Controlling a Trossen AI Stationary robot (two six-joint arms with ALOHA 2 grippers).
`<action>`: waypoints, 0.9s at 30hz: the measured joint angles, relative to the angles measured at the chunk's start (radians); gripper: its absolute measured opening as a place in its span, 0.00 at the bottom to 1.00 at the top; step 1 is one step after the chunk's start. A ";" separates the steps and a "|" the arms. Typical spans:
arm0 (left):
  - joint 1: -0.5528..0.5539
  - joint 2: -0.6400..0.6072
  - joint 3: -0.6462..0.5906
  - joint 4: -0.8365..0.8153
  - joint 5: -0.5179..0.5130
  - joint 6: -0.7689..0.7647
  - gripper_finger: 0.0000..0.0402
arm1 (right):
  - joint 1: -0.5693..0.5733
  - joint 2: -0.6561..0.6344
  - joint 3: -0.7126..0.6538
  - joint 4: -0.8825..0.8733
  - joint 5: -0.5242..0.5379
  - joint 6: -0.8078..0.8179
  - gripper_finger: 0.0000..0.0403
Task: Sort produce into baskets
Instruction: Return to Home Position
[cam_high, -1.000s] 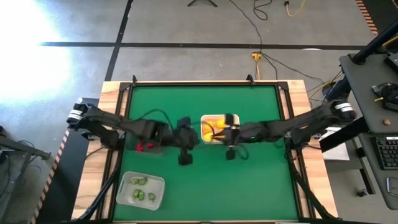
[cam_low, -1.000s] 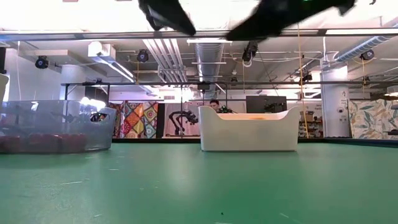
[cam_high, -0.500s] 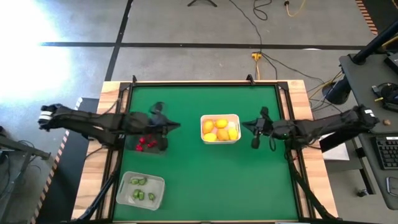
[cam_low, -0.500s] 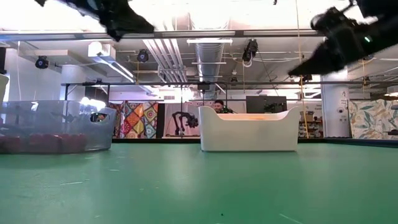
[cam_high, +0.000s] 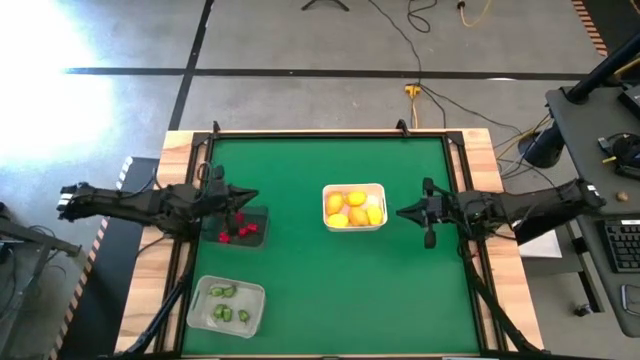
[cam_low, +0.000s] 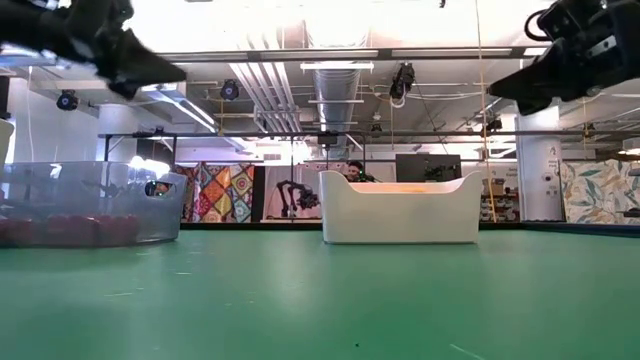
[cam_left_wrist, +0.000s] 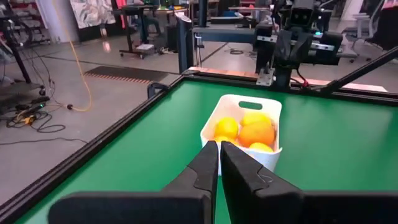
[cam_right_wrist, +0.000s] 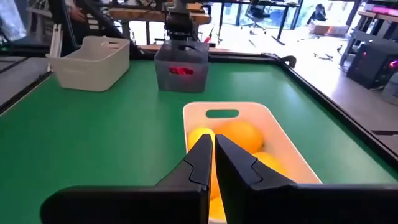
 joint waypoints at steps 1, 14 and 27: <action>0.000 -0.039 -0.021 -0.017 0.000 0.000 0.00 | 0.000 -0.019 -0.004 -0.014 -0.007 0.000 0.03; -0.001 -0.464 -0.191 -0.107 0.017 0.021 0.00 | 0.000 -0.094 -0.091 -0.025 -0.056 0.084 0.03; 0.000 -0.445 -0.334 0.123 0.097 0.044 0.00 | -0.009 -0.114 -0.205 0.136 -0.108 0.075 0.03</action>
